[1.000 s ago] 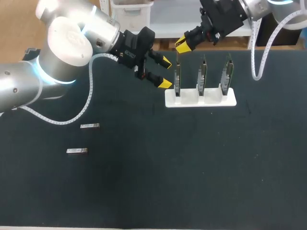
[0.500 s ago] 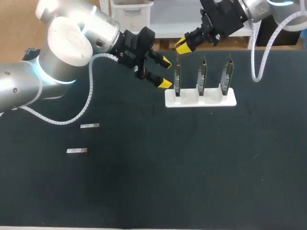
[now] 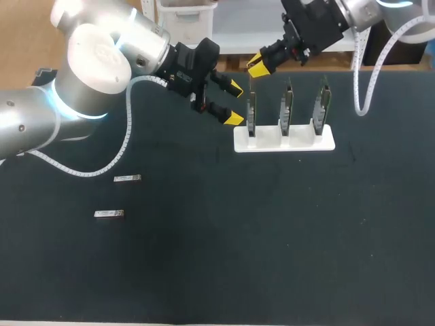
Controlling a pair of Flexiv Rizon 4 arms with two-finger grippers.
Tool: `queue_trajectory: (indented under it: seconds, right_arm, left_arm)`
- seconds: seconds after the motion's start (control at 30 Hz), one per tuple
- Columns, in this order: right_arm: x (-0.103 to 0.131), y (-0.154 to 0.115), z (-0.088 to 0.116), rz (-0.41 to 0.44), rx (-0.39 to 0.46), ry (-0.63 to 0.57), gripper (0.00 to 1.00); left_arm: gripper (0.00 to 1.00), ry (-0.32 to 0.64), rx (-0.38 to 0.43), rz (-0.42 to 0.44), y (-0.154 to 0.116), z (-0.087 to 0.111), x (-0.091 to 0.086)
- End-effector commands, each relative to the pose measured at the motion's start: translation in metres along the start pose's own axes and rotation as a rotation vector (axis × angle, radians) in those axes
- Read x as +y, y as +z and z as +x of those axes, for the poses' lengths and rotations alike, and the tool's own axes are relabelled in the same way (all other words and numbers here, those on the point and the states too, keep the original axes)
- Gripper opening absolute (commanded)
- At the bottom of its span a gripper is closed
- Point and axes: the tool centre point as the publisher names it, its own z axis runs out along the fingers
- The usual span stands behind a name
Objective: Pick up the optical module with the left hand, and insert it into the network port with the right hand.
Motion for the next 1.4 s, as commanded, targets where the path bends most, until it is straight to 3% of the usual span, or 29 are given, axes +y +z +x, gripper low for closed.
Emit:
queue_trajectory:
  seconds: [0.03,1.4]
  right_arm:
    - [0.0000,-0.0006,-0.0020,0.007,0.000,-0.007,0.00]
    - [0.0009,-0.0023,-0.0016,0.016,0.013,-0.039,0.00]
  left_arm:
    - [1.00,-0.002,0.004,-0.001,0.0006,-0.0007,0.0004]
    - [1.00,-0.002,0.004,-0.001,0.0006,-0.0007,0.0004]
